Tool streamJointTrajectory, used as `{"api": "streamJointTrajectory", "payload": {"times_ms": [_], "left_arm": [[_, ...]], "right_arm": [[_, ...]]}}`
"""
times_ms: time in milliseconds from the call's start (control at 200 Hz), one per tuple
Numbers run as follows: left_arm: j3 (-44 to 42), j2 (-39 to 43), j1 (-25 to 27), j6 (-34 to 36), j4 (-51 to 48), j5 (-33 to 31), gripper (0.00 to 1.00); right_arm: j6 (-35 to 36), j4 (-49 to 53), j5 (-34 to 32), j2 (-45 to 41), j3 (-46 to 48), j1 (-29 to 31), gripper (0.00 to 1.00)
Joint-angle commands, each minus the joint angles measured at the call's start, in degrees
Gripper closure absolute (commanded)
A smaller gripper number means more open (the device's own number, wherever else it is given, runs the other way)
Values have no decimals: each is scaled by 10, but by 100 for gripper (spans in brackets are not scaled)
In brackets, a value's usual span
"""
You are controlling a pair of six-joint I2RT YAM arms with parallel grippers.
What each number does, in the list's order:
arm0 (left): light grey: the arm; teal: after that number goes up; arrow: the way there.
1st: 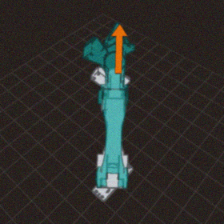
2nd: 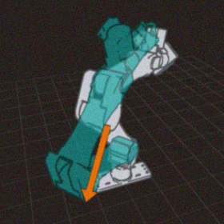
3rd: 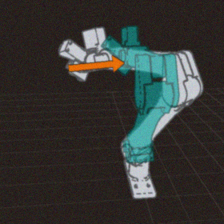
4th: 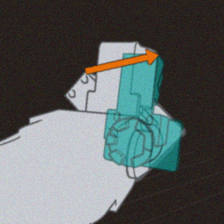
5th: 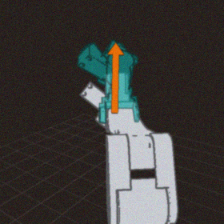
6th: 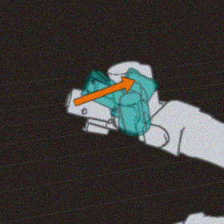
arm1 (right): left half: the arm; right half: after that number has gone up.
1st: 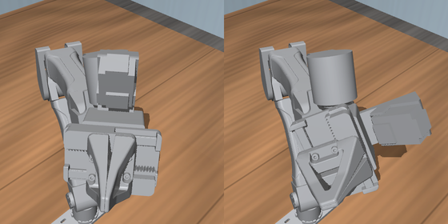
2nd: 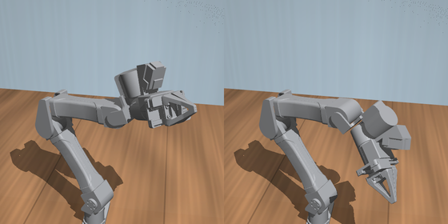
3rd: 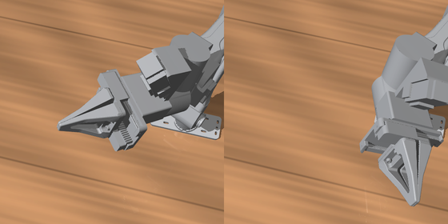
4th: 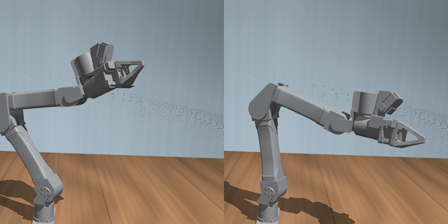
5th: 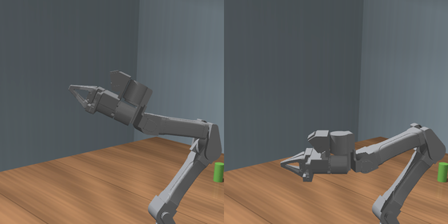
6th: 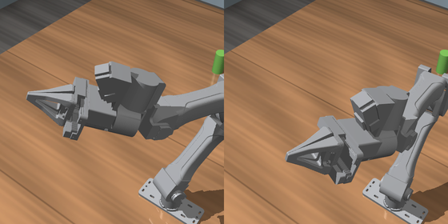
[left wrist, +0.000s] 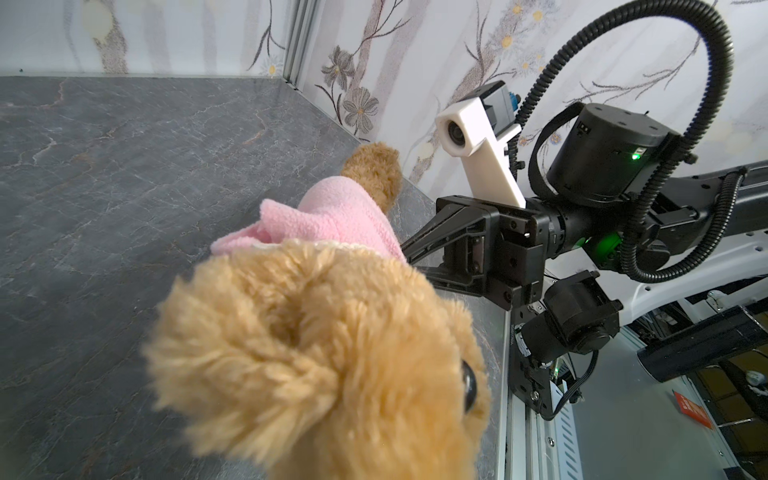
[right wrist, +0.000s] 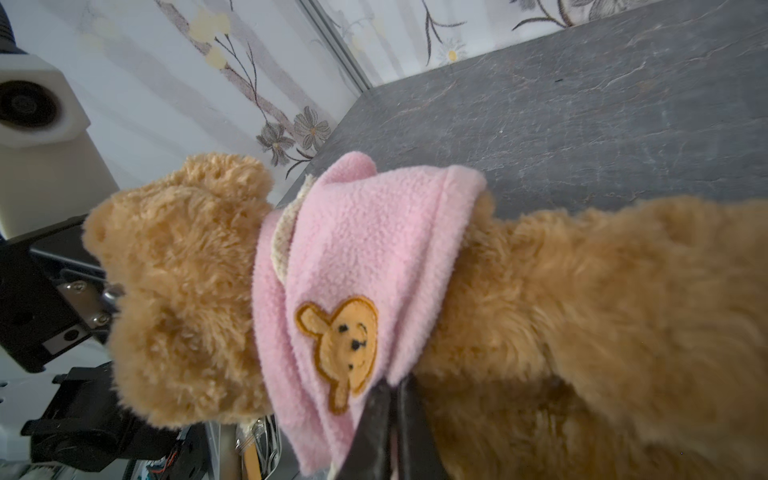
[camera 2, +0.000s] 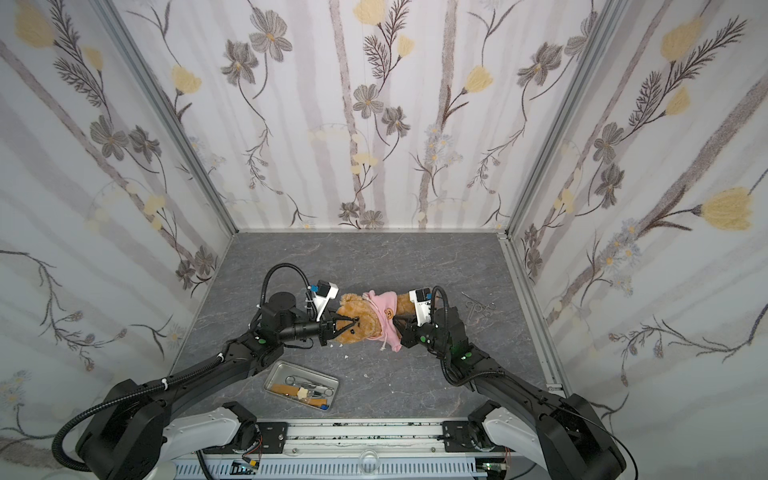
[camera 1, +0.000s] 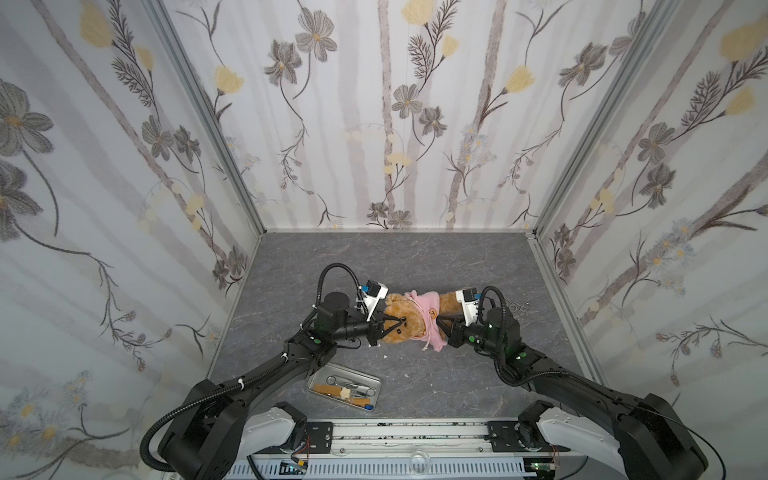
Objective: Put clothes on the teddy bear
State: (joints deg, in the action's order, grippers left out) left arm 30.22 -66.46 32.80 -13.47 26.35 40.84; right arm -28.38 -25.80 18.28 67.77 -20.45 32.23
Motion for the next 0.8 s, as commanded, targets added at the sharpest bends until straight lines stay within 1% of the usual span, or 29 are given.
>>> {"api": "streamJointTrajectory", "payload": {"times_ms": [0,120,345,435,565,685,719,754,759,794], "left_arm": [[-5,10,-6,2,22,10,100],[-6,6,-10,-1,22,12,100],[-6,7,-20,3,21,17,100],[-7,9,-26,10,15,16,100],[1,4,-27,30,-4,1,100],[1,7,-24,53,-16,-6,100],[1,10,-22,61,-16,-6,100],[1,13,-21,70,-16,-9,100],[1,13,-21,71,-17,-10,100],[2,16,-20,82,-16,-13,100]], "right_arm": [[16,34,-136,-32,13,-9,100],[19,50,-161,-56,23,-13,100],[25,85,-166,-72,24,-34,100],[35,108,-140,-74,15,-50,100],[63,170,-65,-58,-14,-81,100],[84,206,-23,-45,-28,-105,100],[96,204,7,-44,-32,-106,93],[110,197,51,-48,-34,-106,85],[110,197,51,-48,-34,-106,85],[120,188,102,-60,-35,-106,76]]}}
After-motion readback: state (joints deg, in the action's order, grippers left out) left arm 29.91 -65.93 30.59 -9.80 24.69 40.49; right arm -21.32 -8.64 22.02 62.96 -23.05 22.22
